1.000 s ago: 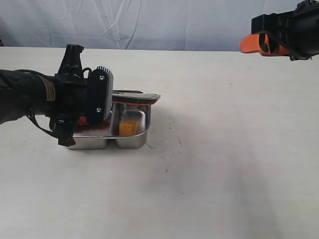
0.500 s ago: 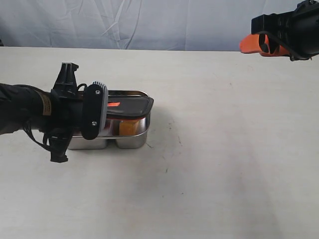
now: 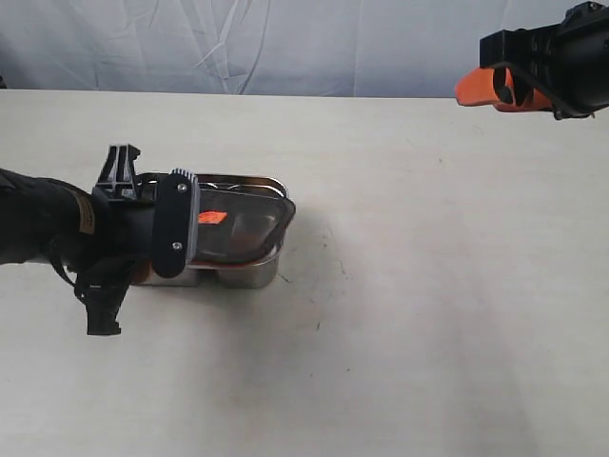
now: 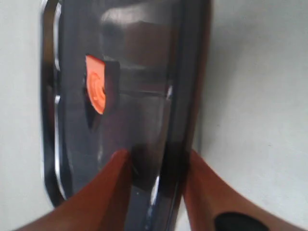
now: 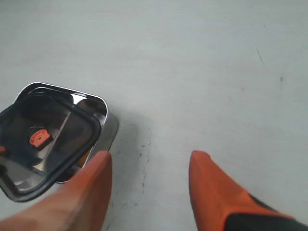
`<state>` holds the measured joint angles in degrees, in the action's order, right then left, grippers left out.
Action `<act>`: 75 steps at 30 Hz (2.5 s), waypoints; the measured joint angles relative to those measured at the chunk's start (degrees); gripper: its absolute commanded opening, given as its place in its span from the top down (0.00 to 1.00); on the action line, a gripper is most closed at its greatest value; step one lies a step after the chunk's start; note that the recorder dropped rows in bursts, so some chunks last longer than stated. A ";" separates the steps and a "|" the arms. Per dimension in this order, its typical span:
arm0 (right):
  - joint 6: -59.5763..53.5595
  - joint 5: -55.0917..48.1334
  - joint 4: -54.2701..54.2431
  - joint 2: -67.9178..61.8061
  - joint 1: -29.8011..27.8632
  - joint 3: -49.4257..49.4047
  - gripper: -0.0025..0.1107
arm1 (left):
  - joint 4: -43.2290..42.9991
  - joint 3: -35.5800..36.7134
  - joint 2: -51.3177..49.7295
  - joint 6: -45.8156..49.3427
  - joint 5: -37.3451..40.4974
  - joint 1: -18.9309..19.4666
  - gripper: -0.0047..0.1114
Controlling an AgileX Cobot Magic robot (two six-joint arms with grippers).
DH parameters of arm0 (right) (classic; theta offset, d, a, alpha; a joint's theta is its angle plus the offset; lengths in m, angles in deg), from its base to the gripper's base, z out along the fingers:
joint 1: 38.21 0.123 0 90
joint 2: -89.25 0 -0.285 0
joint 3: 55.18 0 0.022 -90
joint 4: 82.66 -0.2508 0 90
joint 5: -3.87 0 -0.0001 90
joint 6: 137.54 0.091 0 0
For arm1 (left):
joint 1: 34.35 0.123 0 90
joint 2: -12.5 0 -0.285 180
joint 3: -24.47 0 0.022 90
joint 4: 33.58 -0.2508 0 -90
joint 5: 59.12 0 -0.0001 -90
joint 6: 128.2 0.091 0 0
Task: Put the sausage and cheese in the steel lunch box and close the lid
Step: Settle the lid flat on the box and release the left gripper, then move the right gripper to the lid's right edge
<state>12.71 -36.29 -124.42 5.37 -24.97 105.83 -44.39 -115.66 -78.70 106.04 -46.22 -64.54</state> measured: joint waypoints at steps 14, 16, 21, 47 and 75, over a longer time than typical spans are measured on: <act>0.00 -0.62 -0.11 0.00 0.00 0.00 0.55 | 7.99 0.38 -0.38 -0.21 -0.90 0.00 0.57; 0.00 -0.71 -0.11 0.00 0.00 0.00 0.55 | 7.99 0.38 -0.38 -0.21 -0.90 0.00 0.57; 0.00 -0.94 -0.11 0.00 0.00 0.00 0.55 | 7.99 0.38 -0.38 -0.21 0.08 0.00 0.55; 2.94 -3.85 -0.11 -13.32 7.73 -0.33 0.98 | 8.04 0.38 19.67 -16.56 19.43 0.00 0.96; 5.33 8.37 -6.25 -31.17 21.63 5.22 0.98 | 3.47 0.38 23.68 -55.45 25.43 0.00 0.96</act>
<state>18.04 -27.92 -130.67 -25.80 -3.34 111.05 -40.93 -115.28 -55.02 50.59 -20.79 -64.54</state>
